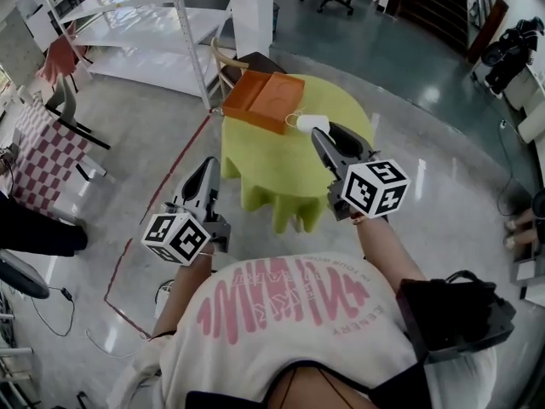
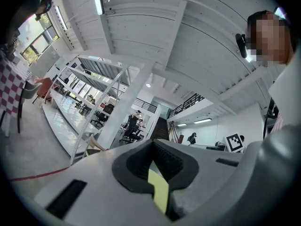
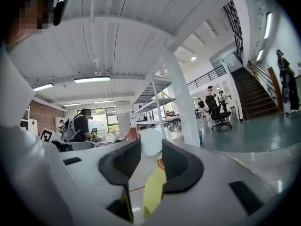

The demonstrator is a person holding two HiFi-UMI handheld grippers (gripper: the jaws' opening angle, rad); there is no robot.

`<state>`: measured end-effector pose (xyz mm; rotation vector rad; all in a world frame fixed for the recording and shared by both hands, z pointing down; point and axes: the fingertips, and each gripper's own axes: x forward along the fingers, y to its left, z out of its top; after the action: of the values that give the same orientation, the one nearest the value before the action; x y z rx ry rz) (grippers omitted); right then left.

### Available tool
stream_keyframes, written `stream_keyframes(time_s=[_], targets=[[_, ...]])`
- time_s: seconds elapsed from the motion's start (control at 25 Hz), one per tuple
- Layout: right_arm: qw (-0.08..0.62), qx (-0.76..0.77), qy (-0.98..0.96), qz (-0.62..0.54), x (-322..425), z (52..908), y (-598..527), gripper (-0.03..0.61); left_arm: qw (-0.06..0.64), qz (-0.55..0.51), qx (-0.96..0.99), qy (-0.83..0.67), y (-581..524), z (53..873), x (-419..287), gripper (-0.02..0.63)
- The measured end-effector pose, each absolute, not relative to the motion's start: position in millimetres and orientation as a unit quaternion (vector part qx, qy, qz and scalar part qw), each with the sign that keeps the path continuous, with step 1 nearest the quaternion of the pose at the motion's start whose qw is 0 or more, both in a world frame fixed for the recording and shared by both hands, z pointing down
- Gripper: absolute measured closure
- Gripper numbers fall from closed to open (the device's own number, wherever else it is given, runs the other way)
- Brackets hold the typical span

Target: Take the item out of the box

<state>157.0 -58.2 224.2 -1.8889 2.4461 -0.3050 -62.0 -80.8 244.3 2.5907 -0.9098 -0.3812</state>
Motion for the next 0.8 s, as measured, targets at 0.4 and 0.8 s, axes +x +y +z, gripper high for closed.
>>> stream_keyframes(time_s=[0.4, 0.8], targets=[[0.019, -0.603, 0.79, -0.111, 154, 234, -50, 0.443, 0.178, -0.119, 0.917, -0.338, -65, 246, -73, 0.607], [0.008, -0.601, 0.793, -0.101, 141, 234, -54, 0.443, 0.175, -0.125, 0.912, -0.35, -65, 244, -91, 0.607]])
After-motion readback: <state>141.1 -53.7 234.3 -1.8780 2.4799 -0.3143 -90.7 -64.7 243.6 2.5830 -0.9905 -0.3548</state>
